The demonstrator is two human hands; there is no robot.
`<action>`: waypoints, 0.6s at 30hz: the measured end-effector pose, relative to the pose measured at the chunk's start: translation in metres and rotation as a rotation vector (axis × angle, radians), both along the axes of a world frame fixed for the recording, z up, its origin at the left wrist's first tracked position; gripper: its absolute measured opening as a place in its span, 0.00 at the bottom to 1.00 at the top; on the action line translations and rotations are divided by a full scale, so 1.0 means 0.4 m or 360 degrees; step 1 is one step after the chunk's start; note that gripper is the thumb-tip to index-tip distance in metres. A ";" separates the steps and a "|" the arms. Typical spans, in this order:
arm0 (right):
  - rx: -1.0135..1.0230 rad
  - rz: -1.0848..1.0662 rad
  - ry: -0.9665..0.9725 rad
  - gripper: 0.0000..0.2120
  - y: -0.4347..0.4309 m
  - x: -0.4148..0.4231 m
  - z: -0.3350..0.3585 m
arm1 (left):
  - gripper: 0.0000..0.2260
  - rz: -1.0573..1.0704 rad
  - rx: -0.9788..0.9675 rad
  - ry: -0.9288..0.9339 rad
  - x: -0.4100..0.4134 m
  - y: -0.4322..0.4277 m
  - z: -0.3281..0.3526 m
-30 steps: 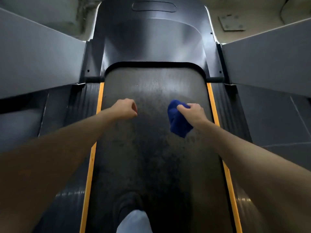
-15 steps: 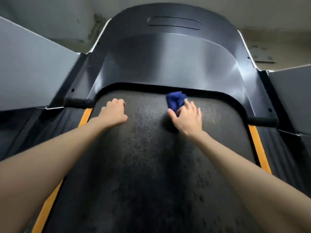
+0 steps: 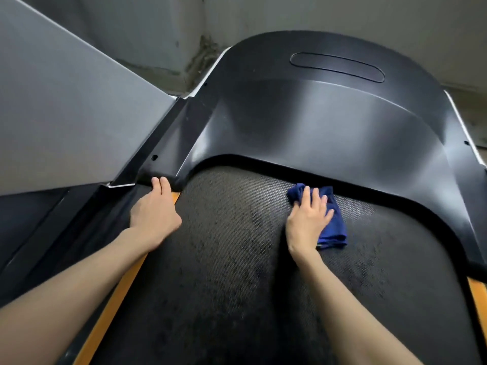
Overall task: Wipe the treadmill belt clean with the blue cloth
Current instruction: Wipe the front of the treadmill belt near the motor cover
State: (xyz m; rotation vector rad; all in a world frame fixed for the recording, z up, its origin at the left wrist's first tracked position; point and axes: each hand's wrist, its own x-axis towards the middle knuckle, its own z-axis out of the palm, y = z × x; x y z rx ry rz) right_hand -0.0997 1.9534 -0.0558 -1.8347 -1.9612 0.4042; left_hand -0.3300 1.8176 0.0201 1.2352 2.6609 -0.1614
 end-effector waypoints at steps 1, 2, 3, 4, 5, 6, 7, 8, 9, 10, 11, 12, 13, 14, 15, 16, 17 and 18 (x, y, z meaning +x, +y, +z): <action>0.0047 0.0147 0.0046 0.23 -0.016 -0.057 -0.004 | 0.33 0.0014 0.0022 -0.0010 -0.001 -0.003 -0.006; 0.0089 0.0449 0.0077 0.23 -0.045 -0.114 -0.003 | 0.33 0.0026 0.0047 -0.0029 -0.003 -0.006 -0.007; 0.0090 0.0819 0.0055 0.23 -0.081 -0.166 -0.006 | 0.33 0.0034 0.0072 -0.0050 -0.006 -0.010 -0.007; 0.0065 0.1155 0.0005 0.23 -0.114 -0.197 -0.005 | 0.34 0.0042 0.0088 -0.0074 -0.008 -0.017 -0.006; 0.0054 0.1388 -0.0074 0.22 -0.120 -0.207 0.000 | 0.35 0.0043 0.0093 -0.0098 -0.012 -0.024 -0.005; 0.0102 0.1466 -0.0153 0.22 -0.103 -0.200 0.006 | 0.37 0.0033 0.0090 -0.0115 -0.018 -0.031 -0.003; 0.0209 0.1429 -0.0220 0.22 -0.075 -0.176 -0.001 | 0.39 0.0016 0.0080 -0.0132 -0.026 -0.038 0.002; 0.0278 0.1299 -0.0253 0.22 -0.042 -0.146 -0.009 | 0.39 -0.0002 0.0070 -0.0157 -0.034 -0.042 0.008; 0.0293 0.1116 -0.0262 0.23 -0.007 -0.113 -0.016 | 0.40 -0.0011 0.0060 -0.0188 -0.040 -0.044 0.015; 0.0233 0.0902 -0.0254 0.23 0.022 -0.086 -0.021 | 0.39 -0.0015 0.0038 -0.0213 -0.043 -0.042 0.020; 0.0151 0.0686 -0.0216 0.22 0.033 -0.075 -0.024 | 0.39 -0.0018 0.0008 -0.0226 -0.044 -0.040 0.024; 0.0075 0.0454 -0.0171 0.21 0.029 -0.084 -0.020 | 0.39 -0.0014 -0.0010 -0.0237 -0.042 -0.038 0.025; 0.0077 0.0281 -0.0115 0.21 0.010 -0.113 -0.017 | 0.39 -0.0012 -0.0010 -0.0249 -0.040 -0.037 0.025; 0.0159 0.0225 0.0007 0.20 -0.018 -0.152 -0.011 | 0.39 -0.0018 -0.0005 -0.0262 -0.039 -0.034 0.025; 0.0253 0.0351 0.0108 0.20 -0.048 -0.190 -0.009 | 0.39 -0.0024 -0.0003 -0.0270 -0.040 -0.033 0.026; 0.0327 0.0640 0.0139 0.20 -0.084 -0.224 -0.007 | 0.38 -0.0021 -0.0006 -0.0280 -0.045 -0.033 0.027; 0.0306 0.1022 0.0088 0.20 -0.120 -0.245 -0.011 | 0.38 -0.0003 -0.0008 -0.0294 -0.050 -0.035 0.030; 0.0250 0.1359 -0.0003 0.21 -0.144 -0.250 -0.015 | 0.38 0.0019 -0.0010 -0.0308 -0.052 -0.037 0.033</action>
